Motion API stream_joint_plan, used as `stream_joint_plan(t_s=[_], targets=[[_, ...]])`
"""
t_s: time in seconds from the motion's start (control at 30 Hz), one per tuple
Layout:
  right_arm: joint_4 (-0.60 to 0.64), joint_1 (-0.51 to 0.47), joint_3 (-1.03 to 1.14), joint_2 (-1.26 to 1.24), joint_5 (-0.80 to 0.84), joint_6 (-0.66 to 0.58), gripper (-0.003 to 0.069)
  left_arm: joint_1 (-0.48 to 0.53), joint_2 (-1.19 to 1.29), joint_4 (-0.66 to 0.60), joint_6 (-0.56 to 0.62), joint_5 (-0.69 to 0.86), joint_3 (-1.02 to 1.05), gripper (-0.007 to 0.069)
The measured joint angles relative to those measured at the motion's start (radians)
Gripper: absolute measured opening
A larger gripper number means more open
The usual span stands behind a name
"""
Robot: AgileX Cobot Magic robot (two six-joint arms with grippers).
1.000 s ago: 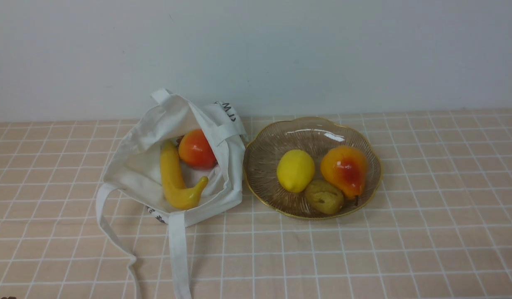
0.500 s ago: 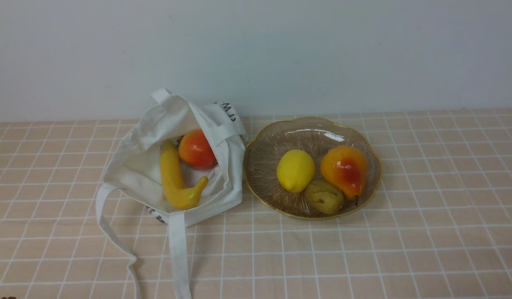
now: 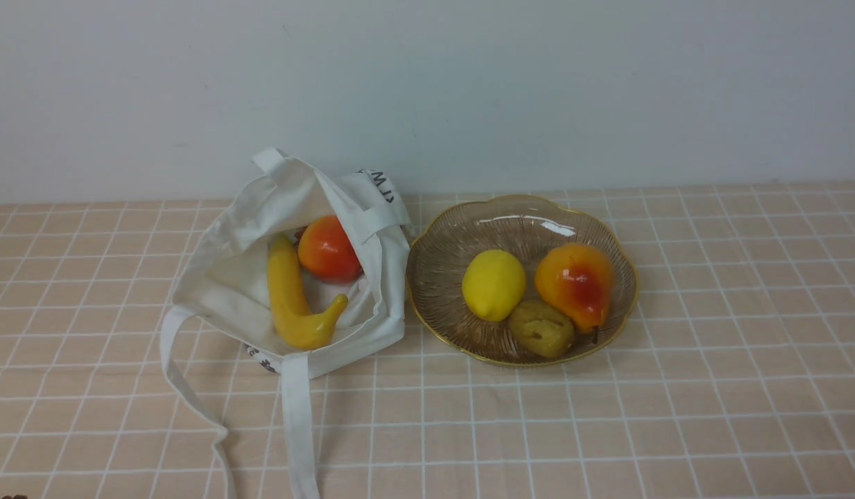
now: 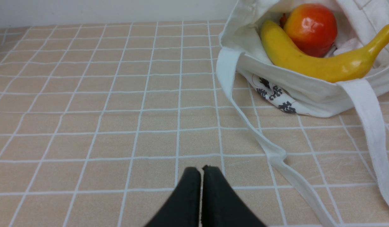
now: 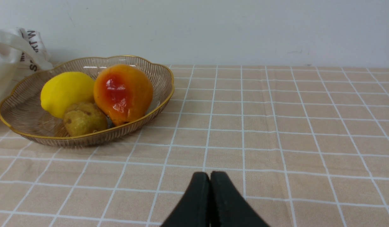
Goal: Take the fruit out of the bag on the brown coffee tablecloth and place them on the plate.
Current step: 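Reach into the white bag and grasp the banana with the left gripper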
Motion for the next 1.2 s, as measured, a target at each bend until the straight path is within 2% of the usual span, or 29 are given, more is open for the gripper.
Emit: stream_joint_plan(t_s=[0.33, 0.47, 0.53, 0.6, 0.63, 0.7, 0.73, 0.8, 0.93, 0.97, 1.0, 1.13, 1.2], targets=[[-0.001, 0.0, 0.0, 0.0, 0.0, 0.0, -0.0015, 0.0, 0.0, -0.001, -0.001, -0.001, 0.0, -0.0008], [-0.001, 0.0, 0.0, 0.0, 0.0, 0.0, -0.0015, 0.0, 0.0, -0.11, -0.055, -0.001, 0.0, -0.0008], [-0.001, 0.0, 0.0, 0.0, 0.0, 0.0, -0.0015, 0.0, 0.0, -0.364, -0.178, -0.001, 0.001, -0.0008], [-0.001, 0.0, 0.0, 0.0, 0.0, 0.0, -0.0015, 0.0, 0.0, -0.561, -0.269, -0.001, 0.003, -0.0008], [-0.001, 0.0, 0.0, 0.0, 0.0, 0.0, -0.0015, 0.0, 0.0, -0.561, -0.277, -0.001, 0.003, -0.0008], [-0.001, 0.0, 0.0, 0.0, 0.0, 0.0, -0.0015, 0.0, 0.0, -0.774, -0.333, -0.004, 0.003, -0.0008], [-0.001, 0.0, 0.0, 0.0, 0.0, 0.0, -0.0015, 0.0, 0.0, -0.841, -0.337, -0.008, 0.003, -0.0008], [-0.001, 0.0, 0.0, 0.0, 0.0, 0.0, -0.0015, 0.0, 0.0, -0.896, -0.333, -0.019, 0.003, -0.0008], [-0.001, 0.0, 0.0, 0.0, 0.0, 0.0, -0.0015, 0.0, 0.0, -0.971, -0.268, -0.03, 0.002, -0.0008], [-0.001, 0.0, 0.0, 0.0, 0.0, 0.0, -0.0015, 0.0, 0.0, -0.99, -0.166, 0.012, -0.026, -0.0008], [-0.001, 0.0, 0.0, 0.0, 0.0, 0.0, -0.0015, 0.0, 0.0, -0.991, -0.166, 0.019, -0.031, -0.0008], [-0.001, 0.0, 0.0, 0.0, 0.0, 0.0, -0.0015, 0.0, 0.041, -1.003, 0.05, 0.085, -0.188, -0.0008], [-0.001, 0.0, 0.0, 0.0, 0.0, 0.0, -0.0015, 0.0, 0.171, -0.976, 0.139, 0.123, -0.304, -0.0008]])
